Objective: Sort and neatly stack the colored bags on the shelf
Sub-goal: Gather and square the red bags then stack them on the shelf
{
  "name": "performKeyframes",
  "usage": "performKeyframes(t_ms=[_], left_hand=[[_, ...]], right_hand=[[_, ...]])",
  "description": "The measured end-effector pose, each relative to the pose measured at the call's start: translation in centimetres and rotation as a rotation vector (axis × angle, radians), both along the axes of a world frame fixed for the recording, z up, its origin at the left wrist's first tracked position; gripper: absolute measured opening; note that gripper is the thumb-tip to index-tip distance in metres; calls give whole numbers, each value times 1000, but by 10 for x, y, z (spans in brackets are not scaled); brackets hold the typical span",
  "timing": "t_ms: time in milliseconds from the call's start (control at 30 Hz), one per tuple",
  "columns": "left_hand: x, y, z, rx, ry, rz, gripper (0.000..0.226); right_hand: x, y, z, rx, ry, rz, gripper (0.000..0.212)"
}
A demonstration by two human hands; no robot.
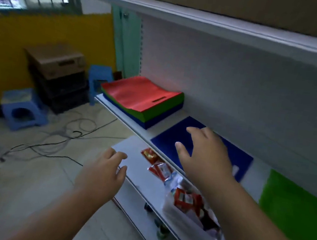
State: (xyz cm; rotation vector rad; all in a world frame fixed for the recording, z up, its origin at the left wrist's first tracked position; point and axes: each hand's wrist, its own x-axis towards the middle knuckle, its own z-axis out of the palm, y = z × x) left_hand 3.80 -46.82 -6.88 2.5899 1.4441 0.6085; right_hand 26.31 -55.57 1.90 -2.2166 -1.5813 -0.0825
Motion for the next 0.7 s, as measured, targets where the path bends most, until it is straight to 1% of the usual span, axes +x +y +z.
performKeyframes(t_ms=[100,233,400,533,700], left_hand=[[-11,58,-3,33,6,31,28],[-24,125,11,33,-9,78,23],[-35,202,8,40,-26,44,23],[-39,269,-4,19,-42,-33,25],[-47,360,-18,54,32,-254,30]], right_hand=[[-7,68,0,46,3,45,51],[-12,150,11,76,17,67,47],[-19,216,10,51,-21,22,49],[-26,248,-3,16,-37,-109,49],[-47,285,-12,14,-79,-355,40]])
